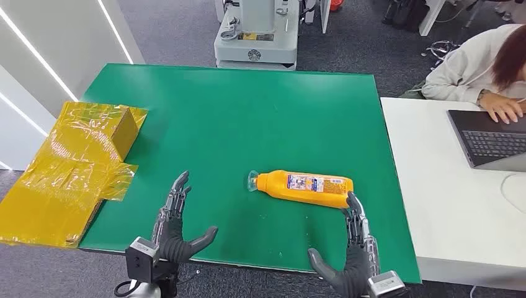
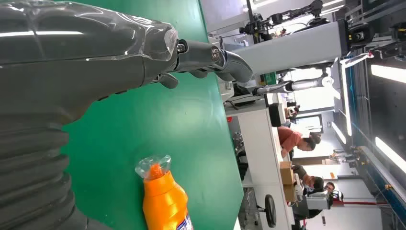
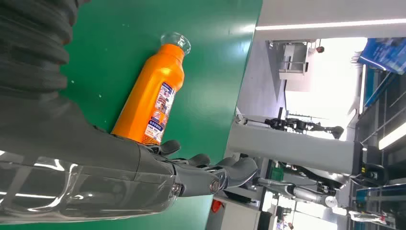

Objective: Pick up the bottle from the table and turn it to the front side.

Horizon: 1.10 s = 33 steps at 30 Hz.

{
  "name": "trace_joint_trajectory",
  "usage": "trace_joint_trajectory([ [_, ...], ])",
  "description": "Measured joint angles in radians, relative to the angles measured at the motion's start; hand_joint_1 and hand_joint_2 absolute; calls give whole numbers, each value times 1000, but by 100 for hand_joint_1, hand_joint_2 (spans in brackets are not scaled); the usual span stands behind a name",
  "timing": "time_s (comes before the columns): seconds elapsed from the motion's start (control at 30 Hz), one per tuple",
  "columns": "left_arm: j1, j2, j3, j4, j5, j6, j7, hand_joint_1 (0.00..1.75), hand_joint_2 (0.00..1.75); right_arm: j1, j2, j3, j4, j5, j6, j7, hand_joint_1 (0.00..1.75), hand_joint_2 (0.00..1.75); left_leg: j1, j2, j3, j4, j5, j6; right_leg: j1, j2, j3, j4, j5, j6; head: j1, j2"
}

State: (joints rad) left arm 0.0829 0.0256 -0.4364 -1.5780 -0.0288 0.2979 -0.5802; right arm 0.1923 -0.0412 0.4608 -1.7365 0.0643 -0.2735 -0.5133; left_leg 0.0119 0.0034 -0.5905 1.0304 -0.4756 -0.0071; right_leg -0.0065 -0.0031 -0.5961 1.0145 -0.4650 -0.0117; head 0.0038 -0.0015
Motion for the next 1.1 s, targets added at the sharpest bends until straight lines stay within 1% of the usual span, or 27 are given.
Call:
trace_joint_trajectory([
  [0.17,0,0,0,-4,-5,-1,1,0,175,-2,0,0,0,-2,4,4,0,175,0,0,0,0,0,0,0,0,0,0,0,0,0,0],
  [0.23,0,-1,0,-5,-8,-3,4,0,175,-5,0,0,0,17,1,17,0,175,0,0,0,0,0,0,0,0,0,0,0,0,0,0],
  [0.3,-2,-2,0,-5,-14,-11,12,0,175,-14,0,0,4,95,-20,48,0,175,0,0,0,0,0,0,0,0,0,0,0,0,0,0],
  [0.4,-12,-8,-2,-5,-25,-38,28,0,175,-48,0,-5,24,268,-51,113,0,175,0,0,0,0,0,0,0,0,0,0,0,0,0,0],
  [0.5,-30,-11,-11,-4,-30,-59,35,0,175,-107,-5,-18,68,401,-53,177,0,175,0,1,1,0,1,0,0,1,0,0,1,0,0,0],
  [0.63,-63,-15,-24,4,-21,-84,37,0,175,-207,-26,-29,159,475,-8,253,0,175,0,0,1,1,2,0,0,1,1,0,2,0,0,0],
  [0.77,-90,-19,-35,13,-10,-111,49,0,175,-316,-51,-27,275,509,29,293,0,175,0,1,1,1,2,1,0,1,1,0,2,0,0,0],
  [0.87,-106,-23,-40,19,-10,-124,56,0,175,-395,-68,-13,358,527,86,342,0,175,0,1,1,1,2,1,0,1,1,0,2,0,0,0],
  [1.0,-124,-28,-44,29,-10,-133,66,0,175,-476,-88,15,447,542,147,386,0,175,0,0,1,1,2,1,0,1,1,0,2,0,0,0],
  [1.1,-132,-29,-45,34,-17,-141,72,0,175,-532,-109,48,506,585,181,409,0,175,0,1,1,1,2,1,0,1,1,0,2,0,0,0],
])
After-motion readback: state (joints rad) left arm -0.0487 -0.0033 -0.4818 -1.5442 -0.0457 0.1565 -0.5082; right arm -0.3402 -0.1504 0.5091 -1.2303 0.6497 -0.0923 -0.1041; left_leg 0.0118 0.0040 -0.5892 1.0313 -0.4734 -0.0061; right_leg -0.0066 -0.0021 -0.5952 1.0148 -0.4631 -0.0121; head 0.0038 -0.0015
